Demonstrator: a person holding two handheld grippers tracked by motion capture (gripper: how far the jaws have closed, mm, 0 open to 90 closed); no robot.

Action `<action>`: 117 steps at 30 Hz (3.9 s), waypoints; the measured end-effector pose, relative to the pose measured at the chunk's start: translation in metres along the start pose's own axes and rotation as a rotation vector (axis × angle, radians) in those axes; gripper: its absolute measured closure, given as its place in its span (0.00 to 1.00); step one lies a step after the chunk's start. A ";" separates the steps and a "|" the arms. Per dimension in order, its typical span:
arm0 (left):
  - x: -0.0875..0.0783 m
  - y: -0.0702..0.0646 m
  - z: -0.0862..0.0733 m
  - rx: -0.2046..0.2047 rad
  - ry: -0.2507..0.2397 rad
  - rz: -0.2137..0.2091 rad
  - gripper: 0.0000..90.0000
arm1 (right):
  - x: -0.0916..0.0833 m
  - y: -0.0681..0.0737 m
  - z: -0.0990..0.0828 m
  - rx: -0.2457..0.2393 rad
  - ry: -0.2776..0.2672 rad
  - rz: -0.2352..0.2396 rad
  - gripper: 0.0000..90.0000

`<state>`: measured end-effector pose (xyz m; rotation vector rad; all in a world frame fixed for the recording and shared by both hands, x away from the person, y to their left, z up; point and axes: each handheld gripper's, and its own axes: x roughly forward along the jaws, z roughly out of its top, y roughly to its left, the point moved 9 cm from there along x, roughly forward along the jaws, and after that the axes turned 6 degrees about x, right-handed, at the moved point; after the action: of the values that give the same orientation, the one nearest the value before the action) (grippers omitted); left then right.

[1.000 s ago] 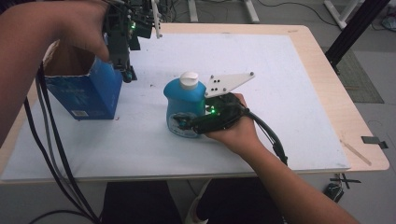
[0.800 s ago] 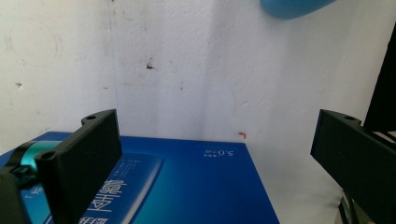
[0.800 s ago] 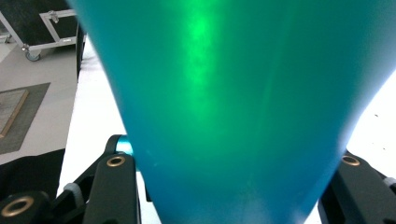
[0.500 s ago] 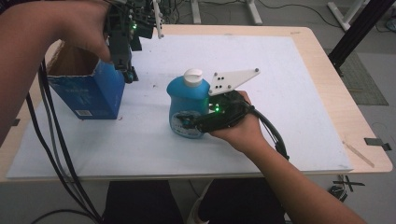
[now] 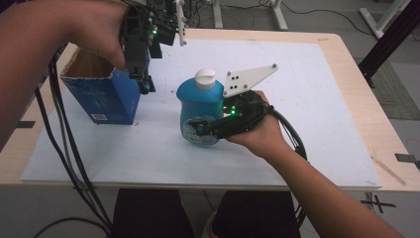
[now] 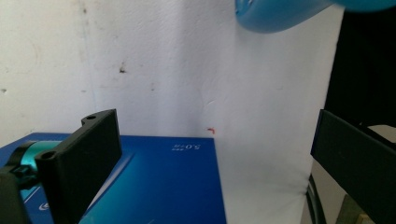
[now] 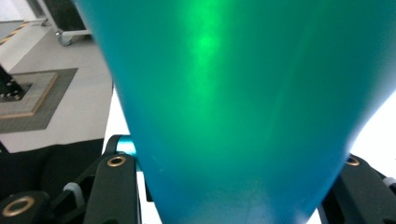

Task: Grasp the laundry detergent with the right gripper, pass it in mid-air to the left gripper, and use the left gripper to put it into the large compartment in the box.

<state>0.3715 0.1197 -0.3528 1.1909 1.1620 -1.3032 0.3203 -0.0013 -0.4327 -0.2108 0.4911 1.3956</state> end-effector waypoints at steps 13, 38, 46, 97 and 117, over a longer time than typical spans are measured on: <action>-0.005 -0.029 0.025 0.033 -0.019 0.001 0.02 | 0.011 0.001 0.004 -0.023 0.020 0.074 0.50; -0.001 -0.039 0.052 0.007 -0.058 -0.023 0.02 | 0.019 0.003 0.009 -0.021 0.029 0.099 0.52; 0.002 -0.040 0.061 0.015 -0.057 -0.025 0.02 | 0.020 0.004 0.012 -0.031 0.032 0.107 0.53; 0.007 -0.042 0.069 0.044 0.004 -0.022 0.32 | 0.019 0.007 0.018 -0.028 0.027 0.128 0.53; 0.008 -0.044 0.069 0.038 -0.003 -0.032 0.42 | 0.021 0.008 0.016 -0.025 0.037 0.137 0.53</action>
<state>0.3233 0.0529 -0.3557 1.2015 1.1626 -1.3556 0.3180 0.0260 -0.4267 -0.2266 0.5268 1.5341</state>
